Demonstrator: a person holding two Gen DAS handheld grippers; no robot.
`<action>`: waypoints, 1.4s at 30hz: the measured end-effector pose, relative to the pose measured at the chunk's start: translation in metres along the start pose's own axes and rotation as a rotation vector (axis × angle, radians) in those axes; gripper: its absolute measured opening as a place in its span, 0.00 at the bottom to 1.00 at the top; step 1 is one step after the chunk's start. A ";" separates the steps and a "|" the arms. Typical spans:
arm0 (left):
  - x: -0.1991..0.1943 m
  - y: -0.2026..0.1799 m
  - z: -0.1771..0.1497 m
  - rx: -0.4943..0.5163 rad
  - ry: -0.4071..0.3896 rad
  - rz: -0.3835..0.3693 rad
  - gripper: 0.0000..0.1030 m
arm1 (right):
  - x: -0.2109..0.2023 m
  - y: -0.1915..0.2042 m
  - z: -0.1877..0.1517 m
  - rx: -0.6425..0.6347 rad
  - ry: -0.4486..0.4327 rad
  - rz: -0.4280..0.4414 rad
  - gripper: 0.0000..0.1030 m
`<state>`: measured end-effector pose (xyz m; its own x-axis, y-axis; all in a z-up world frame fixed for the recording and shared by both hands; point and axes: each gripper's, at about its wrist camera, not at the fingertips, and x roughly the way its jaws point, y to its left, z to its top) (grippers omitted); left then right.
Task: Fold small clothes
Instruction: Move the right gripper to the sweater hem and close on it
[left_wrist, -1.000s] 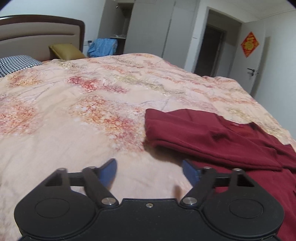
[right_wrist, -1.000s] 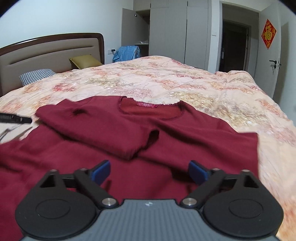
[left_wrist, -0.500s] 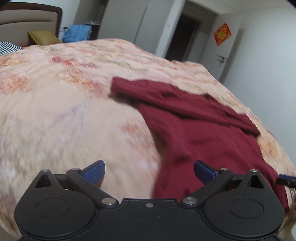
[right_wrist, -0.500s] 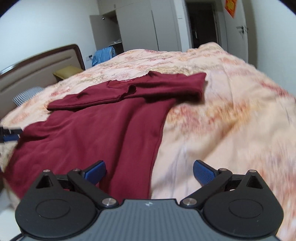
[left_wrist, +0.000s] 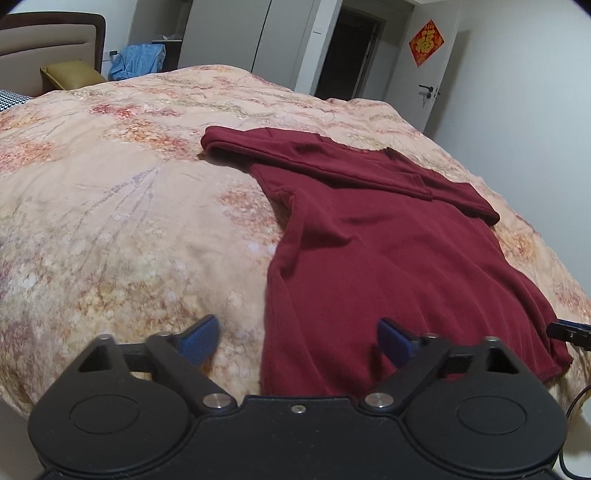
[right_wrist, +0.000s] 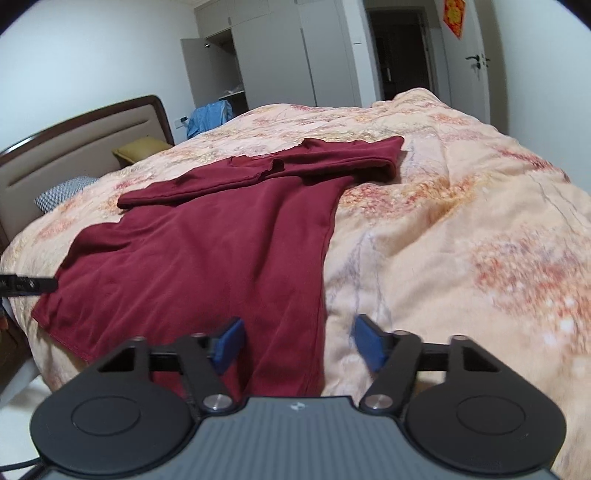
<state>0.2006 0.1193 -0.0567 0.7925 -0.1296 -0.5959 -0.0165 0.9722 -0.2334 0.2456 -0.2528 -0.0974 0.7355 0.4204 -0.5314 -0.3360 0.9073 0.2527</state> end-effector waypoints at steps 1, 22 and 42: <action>-0.001 -0.001 -0.001 -0.003 0.002 -0.005 0.73 | -0.002 -0.001 -0.001 0.016 0.005 0.010 0.54; -0.064 -0.009 -0.009 -0.189 0.040 0.011 0.05 | -0.065 0.002 0.004 -0.040 -0.079 0.020 0.06; -0.062 -0.039 -0.009 0.003 -0.061 0.124 0.99 | -0.035 0.065 -0.015 -0.536 -0.048 0.067 0.81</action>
<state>0.1465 0.0878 -0.0172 0.8203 0.0037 -0.5720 -0.1149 0.9807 -0.1584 0.1888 -0.2085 -0.0745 0.7241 0.4880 -0.4873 -0.6267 0.7606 -0.1695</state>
